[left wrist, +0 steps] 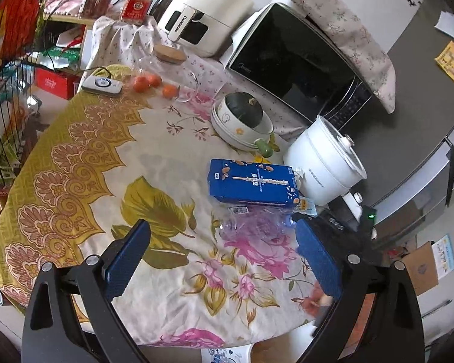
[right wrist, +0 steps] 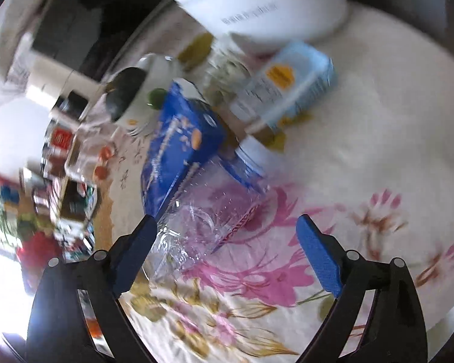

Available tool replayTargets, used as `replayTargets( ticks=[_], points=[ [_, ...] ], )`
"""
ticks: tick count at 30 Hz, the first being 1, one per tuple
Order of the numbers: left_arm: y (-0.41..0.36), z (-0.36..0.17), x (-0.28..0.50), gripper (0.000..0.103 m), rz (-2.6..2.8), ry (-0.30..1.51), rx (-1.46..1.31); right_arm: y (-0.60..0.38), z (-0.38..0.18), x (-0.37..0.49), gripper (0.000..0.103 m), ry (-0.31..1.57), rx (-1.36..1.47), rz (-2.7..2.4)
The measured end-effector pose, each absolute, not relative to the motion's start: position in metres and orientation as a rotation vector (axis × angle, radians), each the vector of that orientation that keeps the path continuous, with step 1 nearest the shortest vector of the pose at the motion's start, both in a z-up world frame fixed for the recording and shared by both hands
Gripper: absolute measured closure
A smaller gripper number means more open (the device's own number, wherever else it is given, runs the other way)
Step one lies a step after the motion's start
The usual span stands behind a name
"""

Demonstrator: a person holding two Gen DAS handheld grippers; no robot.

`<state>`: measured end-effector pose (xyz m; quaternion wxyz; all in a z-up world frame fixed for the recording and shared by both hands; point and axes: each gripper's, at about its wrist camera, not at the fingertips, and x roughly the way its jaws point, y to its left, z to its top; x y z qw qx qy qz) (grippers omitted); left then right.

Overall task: Collect trash
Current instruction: 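Move both tools back over the table toward the bottle and blue carton, then grasp the clear Ganten water bottle with the right gripper, then grasp the blue carton with the left gripper while the right gripper holds the bottle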

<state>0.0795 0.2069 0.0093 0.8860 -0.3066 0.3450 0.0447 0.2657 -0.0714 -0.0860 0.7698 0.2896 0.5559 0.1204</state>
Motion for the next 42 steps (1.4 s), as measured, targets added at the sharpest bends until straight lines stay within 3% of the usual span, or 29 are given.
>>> replayTargets(
  ticks=[12,13,15,23,28,35,42],
  points=[
    [0.21,0.009,0.079,0.009,0.103,0.709,-0.648,-0.022,-0.098,0.267,0.007,1.21,0.638,0.024],
    [0.211,0.009,0.079,0.009,0.103,0.709,-0.653,-0.022,-0.097,0.268,0.01,1.206,0.637,0.02],
    [0.212,0.008,0.079,0.009,0.1,0.711,-0.664,-0.024,-0.097,0.269,0.03,1.196,0.649,0.044],
    [0.21,0.004,0.087,0.009,0.095,0.707,-0.701,-0.053,-0.094,0.267,0.049,1.173,0.658,0.103],
    [0.192,0.003,0.109,0.009,0.075,0.727,-0.667,-0.088,-0.073,0.251,0.051,1.111,0.627,0.16],
    [0.136,0.008,0.157,0.009,-0.005,0.754,-0.371,-0.156,-0.044,0.217,0.051,1.026,0.667,0.23],
    [0.092,-0.03,0.203,0.009,0.047,0.834,-0.135,-0.192,-0.033,0.207,0.051,0.947,0.723,0.28]
  ],
)
